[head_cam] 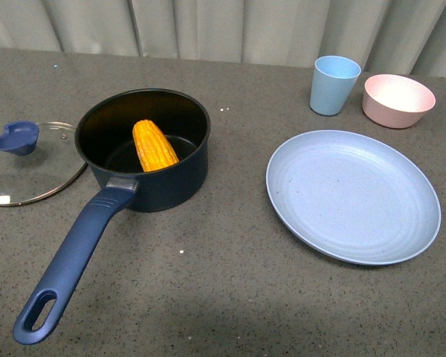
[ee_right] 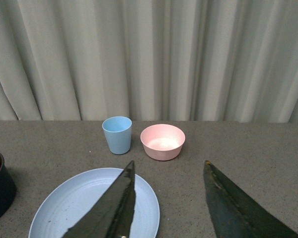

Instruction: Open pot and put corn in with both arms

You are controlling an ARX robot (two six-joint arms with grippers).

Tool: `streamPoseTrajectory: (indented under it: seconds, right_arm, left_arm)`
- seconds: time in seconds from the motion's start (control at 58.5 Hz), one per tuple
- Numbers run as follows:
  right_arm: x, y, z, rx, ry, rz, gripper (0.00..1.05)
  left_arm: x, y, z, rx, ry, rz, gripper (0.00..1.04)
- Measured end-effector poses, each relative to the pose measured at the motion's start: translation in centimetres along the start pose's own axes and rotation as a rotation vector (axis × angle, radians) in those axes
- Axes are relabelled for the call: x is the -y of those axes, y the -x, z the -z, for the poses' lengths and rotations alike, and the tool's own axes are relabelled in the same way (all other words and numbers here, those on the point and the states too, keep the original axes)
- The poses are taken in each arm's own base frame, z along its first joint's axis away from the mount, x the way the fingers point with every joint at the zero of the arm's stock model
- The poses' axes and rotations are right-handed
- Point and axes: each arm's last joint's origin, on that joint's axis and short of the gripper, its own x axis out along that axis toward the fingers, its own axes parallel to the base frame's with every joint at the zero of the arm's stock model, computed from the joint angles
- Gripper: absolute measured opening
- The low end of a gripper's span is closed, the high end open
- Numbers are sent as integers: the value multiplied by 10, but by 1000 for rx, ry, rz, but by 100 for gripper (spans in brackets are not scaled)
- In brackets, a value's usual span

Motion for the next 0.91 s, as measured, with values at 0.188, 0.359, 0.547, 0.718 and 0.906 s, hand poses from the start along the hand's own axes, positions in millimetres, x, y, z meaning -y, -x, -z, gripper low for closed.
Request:
streamPoseTrajectory:
  seconds: [0.188, 0.359, 0.547, 0.718, 0.906]
  right_arm:
    - [0, 6, -1, 3, 2, 1, 2]
    - [0, 11, -1, 2, 5, 1, 1]
    - [0, 15, -1, 3, 5, 1, 1]
    - [0, 21, 2, -15, 5, 1, 1]
    - [0, 28, 2, -3, 5, -2, 1]
  left_arm:
    - [0, 0, 0, 0, 0, 0, 98]
    - [0, 0, 0, 0, 0, 0, 98]
    - [0, 0, 0, 0, 0, 0, 98]
    - [0, 0, 0, 0, 0, 0, 98]
    - [0, 0, 0, 0, 0, 0, 98]
